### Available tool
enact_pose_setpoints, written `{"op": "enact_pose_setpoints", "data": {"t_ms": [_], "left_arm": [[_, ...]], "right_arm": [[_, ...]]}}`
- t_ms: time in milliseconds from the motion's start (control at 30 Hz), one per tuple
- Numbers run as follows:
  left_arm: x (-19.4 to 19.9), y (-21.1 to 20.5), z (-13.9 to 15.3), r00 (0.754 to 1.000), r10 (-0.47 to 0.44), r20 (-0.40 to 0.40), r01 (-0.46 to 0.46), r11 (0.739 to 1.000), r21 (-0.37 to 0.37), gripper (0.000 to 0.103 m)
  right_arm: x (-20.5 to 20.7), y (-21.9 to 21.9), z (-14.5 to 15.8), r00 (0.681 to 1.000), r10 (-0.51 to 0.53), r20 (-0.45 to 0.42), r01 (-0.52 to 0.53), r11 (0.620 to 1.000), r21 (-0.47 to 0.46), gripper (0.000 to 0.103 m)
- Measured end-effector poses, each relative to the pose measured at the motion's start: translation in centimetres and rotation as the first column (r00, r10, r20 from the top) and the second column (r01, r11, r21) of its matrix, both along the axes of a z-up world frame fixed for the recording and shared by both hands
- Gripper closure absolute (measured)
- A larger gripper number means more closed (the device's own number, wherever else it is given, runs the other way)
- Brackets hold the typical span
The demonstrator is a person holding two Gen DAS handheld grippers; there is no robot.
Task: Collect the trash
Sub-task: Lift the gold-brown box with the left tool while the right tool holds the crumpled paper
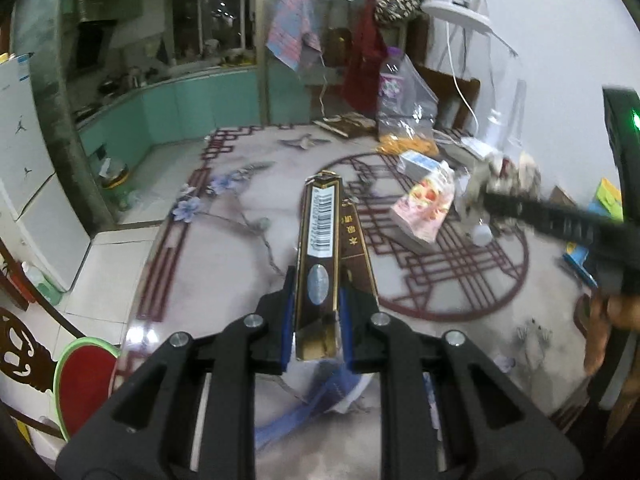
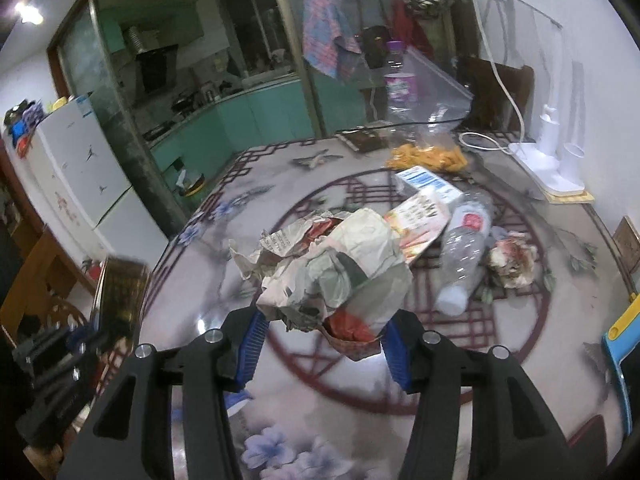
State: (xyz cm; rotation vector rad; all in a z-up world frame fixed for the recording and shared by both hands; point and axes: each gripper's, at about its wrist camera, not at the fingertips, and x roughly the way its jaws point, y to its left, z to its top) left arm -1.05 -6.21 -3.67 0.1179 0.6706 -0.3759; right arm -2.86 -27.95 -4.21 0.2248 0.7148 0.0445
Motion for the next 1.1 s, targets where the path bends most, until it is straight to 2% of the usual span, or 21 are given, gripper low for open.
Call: {"op": "enact_pose_setpoints", "data": {"t_ms": [433, 1100], "left_arm": [[-0.4, 2.6, 1.2, 0.997, 0.028, 0.067, -0.028, 1.000, -0.003, 0.085], [0.2, 9.3, 1.6, 0.986, 0.162, 0.040, -0.159, 0.985, -0.063, 0.085]], "right_arm": [[-1.7, 7.7, -1.7, 0.994, 0.111, 0.015, -0.109, 0.990, -0.086, 0.054], [-3.3, 10.5, -1.6, 0.994, 0.093, 0.064, -0.080, 0.981, -0.175, 0.054]]}}
